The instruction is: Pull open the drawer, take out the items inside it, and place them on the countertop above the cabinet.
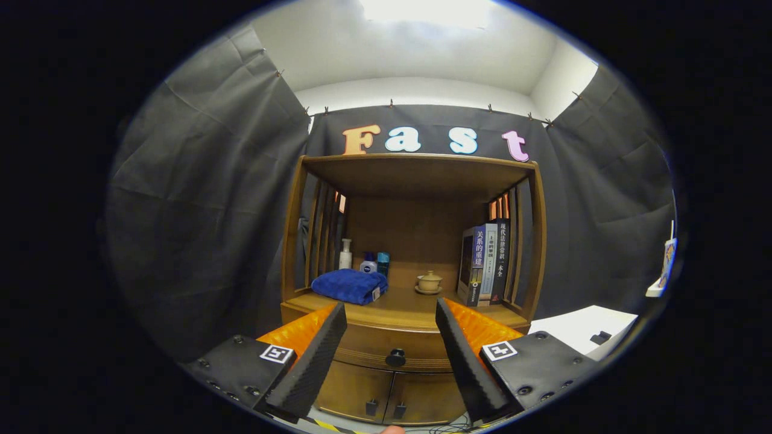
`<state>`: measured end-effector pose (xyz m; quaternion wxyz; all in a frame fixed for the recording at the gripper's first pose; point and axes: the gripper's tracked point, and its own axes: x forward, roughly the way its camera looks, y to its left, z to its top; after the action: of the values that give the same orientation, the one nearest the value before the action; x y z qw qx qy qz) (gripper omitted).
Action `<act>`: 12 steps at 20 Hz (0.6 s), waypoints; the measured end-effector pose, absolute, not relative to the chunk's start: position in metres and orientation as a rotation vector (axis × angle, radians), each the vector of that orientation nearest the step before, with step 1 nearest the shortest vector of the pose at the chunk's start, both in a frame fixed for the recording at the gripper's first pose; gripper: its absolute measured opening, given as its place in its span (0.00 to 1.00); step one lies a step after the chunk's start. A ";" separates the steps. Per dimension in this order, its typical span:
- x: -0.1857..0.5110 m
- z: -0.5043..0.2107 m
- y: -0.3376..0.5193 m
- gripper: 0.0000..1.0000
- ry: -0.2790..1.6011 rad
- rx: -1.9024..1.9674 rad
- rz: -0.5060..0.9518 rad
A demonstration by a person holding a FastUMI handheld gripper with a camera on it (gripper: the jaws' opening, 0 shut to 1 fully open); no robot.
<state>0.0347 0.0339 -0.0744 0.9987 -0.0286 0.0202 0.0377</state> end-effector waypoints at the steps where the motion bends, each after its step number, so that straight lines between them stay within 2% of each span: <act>1: 0.035 -0.075 0.033 0.98 0.038 -0.061 0.071; 6: 0.049 -0.089 0.015 0.98 0.012 -0.059 0.001; 12: 0.092 -0.187 0.003 0.98 0.144 -0.066 -0.063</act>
<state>0.0917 0.0033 -0.1867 0.9964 -0.0332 0.0719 -0.0314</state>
